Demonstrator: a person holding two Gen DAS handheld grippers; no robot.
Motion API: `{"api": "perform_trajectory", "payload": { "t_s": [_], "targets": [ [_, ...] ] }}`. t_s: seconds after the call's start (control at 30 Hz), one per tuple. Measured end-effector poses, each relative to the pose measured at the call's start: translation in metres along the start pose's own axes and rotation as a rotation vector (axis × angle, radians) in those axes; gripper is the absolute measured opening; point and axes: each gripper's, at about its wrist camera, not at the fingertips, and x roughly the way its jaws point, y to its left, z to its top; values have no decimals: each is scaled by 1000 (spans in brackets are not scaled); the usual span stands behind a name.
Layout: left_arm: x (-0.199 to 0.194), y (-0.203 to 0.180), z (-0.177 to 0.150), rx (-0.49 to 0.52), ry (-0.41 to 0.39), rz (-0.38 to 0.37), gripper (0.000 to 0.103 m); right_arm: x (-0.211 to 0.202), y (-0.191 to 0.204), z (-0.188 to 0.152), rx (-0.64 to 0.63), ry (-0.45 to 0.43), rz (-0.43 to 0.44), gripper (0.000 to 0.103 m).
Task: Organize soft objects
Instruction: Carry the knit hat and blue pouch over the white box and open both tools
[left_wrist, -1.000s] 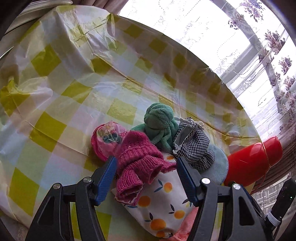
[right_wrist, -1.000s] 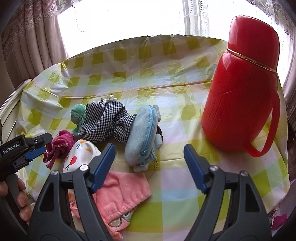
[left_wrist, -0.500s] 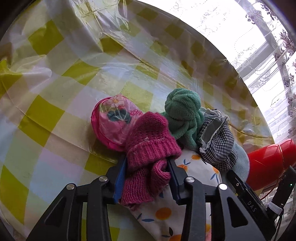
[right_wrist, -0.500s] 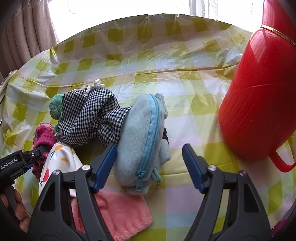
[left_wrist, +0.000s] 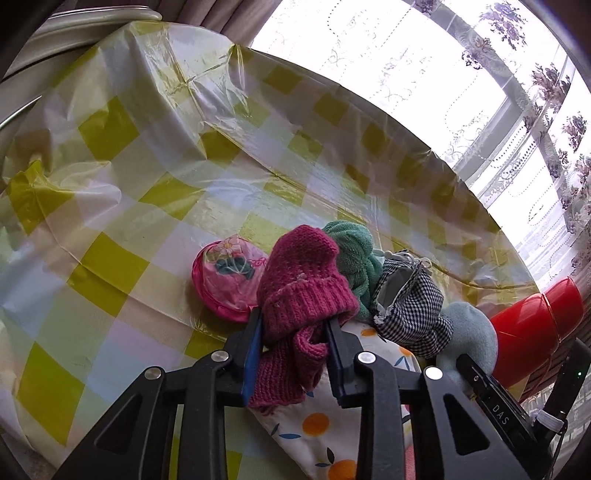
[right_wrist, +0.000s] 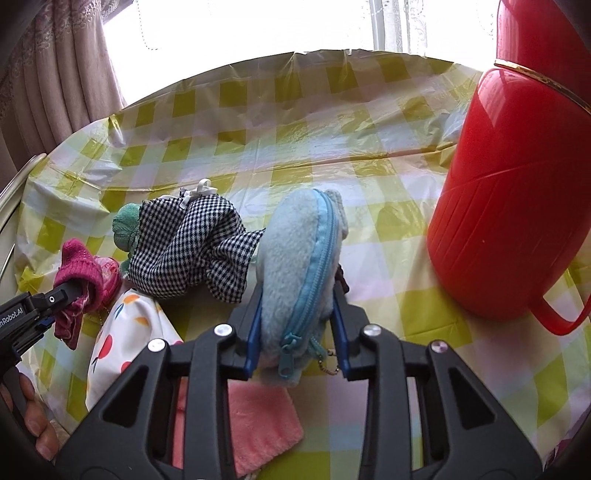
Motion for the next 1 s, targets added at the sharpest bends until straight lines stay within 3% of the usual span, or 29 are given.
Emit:
{"api": "perform_trajectory", "payload": {
  "t_s": [0.5, 1.0],
  "targets": [
    [-40, -44, -23, 78, -39, -54, 32, -57, -11, -13, 14, -64, 15, 36],
    [-65, -139, -82, 244, 49, -207, 32, -126, -79, -48, 123, -95, -35, 36]
  ]
}}
